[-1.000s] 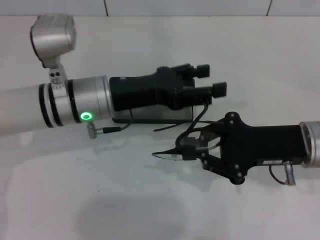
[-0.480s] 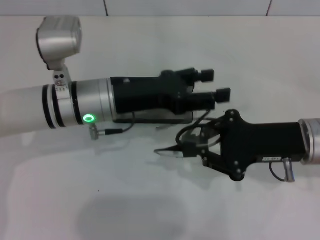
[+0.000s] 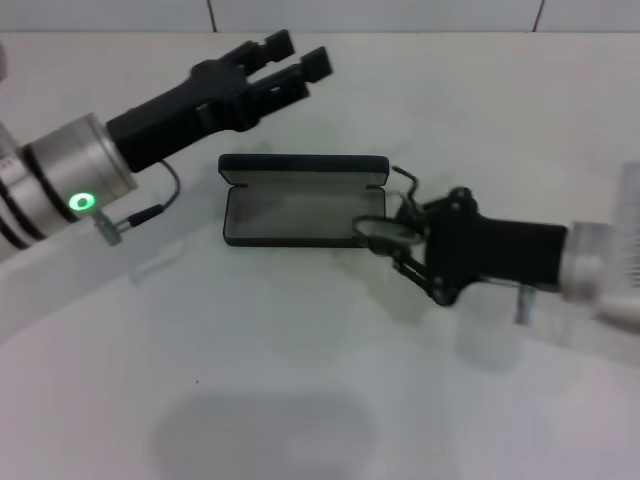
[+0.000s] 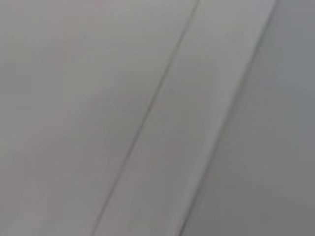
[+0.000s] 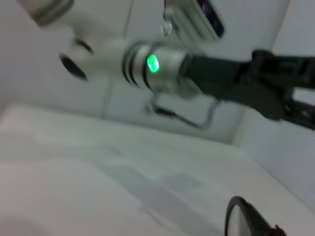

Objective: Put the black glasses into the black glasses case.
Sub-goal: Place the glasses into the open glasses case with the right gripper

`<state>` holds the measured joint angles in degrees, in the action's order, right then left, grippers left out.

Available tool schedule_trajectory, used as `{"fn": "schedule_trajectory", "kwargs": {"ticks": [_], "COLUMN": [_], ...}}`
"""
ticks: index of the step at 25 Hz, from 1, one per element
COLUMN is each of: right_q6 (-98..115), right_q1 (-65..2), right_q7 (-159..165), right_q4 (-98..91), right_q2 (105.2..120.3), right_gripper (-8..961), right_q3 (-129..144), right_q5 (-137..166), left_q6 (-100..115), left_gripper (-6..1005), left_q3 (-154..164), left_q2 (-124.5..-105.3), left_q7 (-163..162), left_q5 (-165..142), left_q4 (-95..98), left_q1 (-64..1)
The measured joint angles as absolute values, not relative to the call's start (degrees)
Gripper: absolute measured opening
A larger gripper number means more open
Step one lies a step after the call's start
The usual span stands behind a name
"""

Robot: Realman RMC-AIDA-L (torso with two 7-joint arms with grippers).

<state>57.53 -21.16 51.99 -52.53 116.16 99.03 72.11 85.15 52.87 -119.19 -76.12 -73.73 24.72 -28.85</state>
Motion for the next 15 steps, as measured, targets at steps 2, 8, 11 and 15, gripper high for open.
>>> {"fn": "schedule_trajectory", "kwargs": {"ticks": [2,8,11,15], "right_q6": [54.26,29.20,21.75,14.63], "right_q1": [-20.52,-21.19,-22.84,-24.13], "right_q7": [52.04,52.90,53.70,55.30], "right_q4": [-54.78,-62.45,-62.67,-62.83], "right_q2": [116.16,116.18,116.20,116.19], "right_gripper": [116,116,116,117], "right_q3": [100.92,116.80,121.21,125.30], "right_q5": [72.06,72.21,71.90,71.81], "left_q6": [85.37,85.20,85.18,85.18], "left_gripper": [836,836,836,836], "left_q3": [52.80,52.58,51.98,51.70], "left_q2": [-118.80,-117.71,-117.57,-117.64], "left_q7": [-76.24,-75.93,-75.93,-75.93], "left_q5": [-72.99,-69.68,-69.22,-69.33], "left_q4": [24.99,25.09,25.11,25.13], "left_q1": [-28.06,-26.07,-25.81,-25.78]}}
